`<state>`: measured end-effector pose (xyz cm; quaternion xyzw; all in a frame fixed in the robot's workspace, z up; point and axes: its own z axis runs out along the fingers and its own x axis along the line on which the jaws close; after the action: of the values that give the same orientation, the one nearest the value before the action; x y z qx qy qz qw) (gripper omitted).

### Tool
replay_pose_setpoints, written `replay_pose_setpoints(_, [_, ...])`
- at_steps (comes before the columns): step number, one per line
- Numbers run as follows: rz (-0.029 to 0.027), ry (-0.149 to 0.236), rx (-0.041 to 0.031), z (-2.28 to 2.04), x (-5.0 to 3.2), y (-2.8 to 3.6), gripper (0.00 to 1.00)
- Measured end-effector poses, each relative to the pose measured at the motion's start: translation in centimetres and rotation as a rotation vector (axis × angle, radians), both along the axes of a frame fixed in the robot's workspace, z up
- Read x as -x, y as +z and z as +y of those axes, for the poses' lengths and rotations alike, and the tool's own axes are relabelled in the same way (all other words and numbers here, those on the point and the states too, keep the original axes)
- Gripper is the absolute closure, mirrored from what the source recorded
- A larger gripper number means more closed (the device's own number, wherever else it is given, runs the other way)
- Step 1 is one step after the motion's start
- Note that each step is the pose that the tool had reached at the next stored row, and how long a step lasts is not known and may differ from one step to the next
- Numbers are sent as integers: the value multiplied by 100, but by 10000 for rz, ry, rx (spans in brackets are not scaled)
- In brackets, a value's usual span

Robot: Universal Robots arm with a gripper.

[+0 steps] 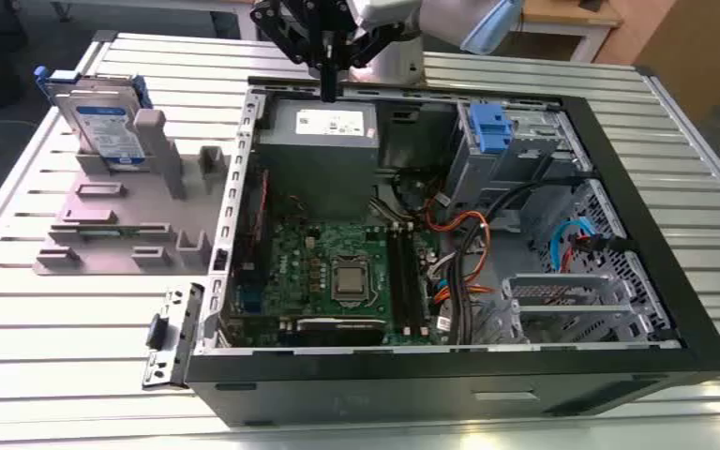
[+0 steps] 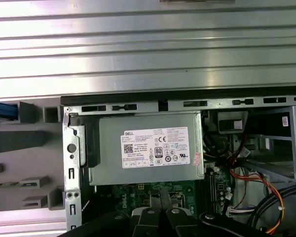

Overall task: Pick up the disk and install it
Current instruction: 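Reach for the disk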

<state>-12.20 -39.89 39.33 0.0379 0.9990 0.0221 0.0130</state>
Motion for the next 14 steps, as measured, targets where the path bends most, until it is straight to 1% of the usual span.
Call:
replay_pose_setpoints(6, [0,0,-1,0,0,0,90])
replay_pose_setpoints(14, [-1,0,-1,0,25,0,90])
